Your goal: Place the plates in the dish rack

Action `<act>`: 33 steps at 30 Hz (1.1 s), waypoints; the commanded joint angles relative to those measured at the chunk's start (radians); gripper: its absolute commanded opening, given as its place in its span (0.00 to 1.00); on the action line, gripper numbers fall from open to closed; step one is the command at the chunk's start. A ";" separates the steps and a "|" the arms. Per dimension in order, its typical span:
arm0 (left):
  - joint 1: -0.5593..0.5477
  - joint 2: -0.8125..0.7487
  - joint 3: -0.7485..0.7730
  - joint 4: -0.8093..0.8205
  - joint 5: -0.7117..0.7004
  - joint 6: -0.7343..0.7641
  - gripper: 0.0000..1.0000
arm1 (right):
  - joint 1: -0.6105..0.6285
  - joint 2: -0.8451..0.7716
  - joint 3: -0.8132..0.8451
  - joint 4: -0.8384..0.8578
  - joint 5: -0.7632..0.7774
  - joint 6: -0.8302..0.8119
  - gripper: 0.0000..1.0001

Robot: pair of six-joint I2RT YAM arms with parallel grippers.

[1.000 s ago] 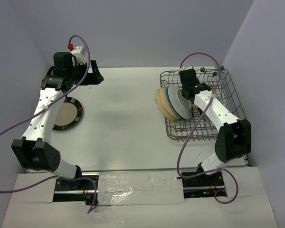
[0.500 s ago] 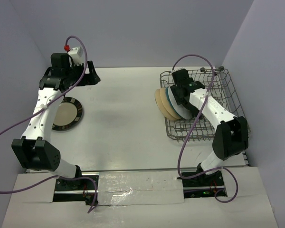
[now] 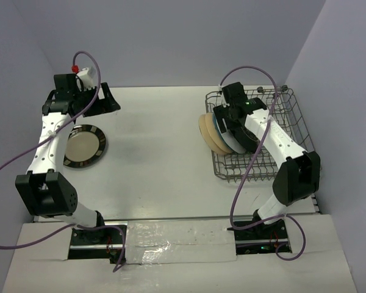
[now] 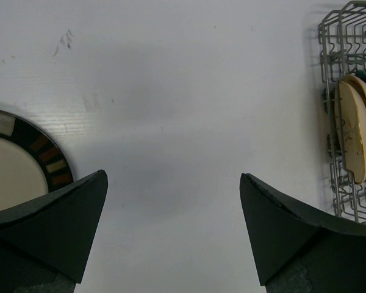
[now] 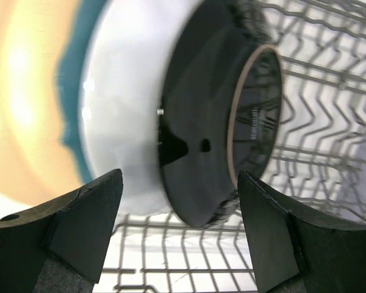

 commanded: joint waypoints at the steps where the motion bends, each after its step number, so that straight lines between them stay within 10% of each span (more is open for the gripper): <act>1: 0.034 -0.012 -0.030 0.009 0.056 0.028 0.99 | 0.005 -0.038 0.076 -0.047 -0.106 0.027 0.83; 11: 0.039 -0.136 -0.249 0.064 -0.265 0.287 0.99 | -0.011 -0.106 0.122 -0.008 -0.312 0.059 0.86; 18: 0.370 -0.193 -0.398 -0.033 0.007 0.317 0.95 | -0.038 -0.103 0.152 0.008 -0.489 0.068 0.91; 33: 0.200 -0.552 -1.099 0.558 -0.385 1.156 0.99 | -0.044 -0.037 0.175 0.022 -0.499 0.068 0.93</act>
